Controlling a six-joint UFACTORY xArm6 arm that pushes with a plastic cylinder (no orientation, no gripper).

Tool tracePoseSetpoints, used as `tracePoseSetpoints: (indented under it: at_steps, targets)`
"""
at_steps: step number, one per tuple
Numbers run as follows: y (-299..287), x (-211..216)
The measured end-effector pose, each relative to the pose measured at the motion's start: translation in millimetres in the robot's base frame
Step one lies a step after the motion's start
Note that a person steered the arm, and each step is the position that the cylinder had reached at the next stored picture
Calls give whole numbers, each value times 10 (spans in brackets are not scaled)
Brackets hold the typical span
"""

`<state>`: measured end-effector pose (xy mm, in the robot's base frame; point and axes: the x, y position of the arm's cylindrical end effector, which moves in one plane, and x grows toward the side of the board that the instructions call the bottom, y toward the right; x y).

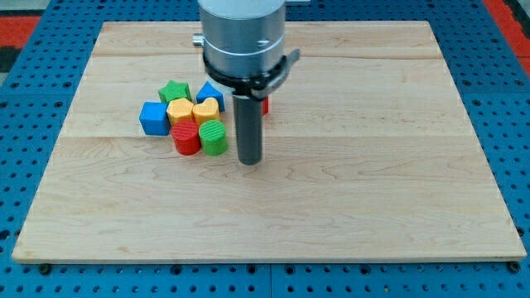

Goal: Move the red circle into the green circle

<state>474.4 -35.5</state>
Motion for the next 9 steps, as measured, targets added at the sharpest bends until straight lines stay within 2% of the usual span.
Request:
tracePoseSetpoints:
  at_steps: [1, 2, 3, 4, 5, 6, 7, 9]
  targets:
    - [-440, -341]
    - [-305, 24]
    - [-447, 272]
    - [-1279, 60]
    - [-1603, -92]
    - [-1615, -92]
    - [-1872, -108]
    - [-1862, -137]
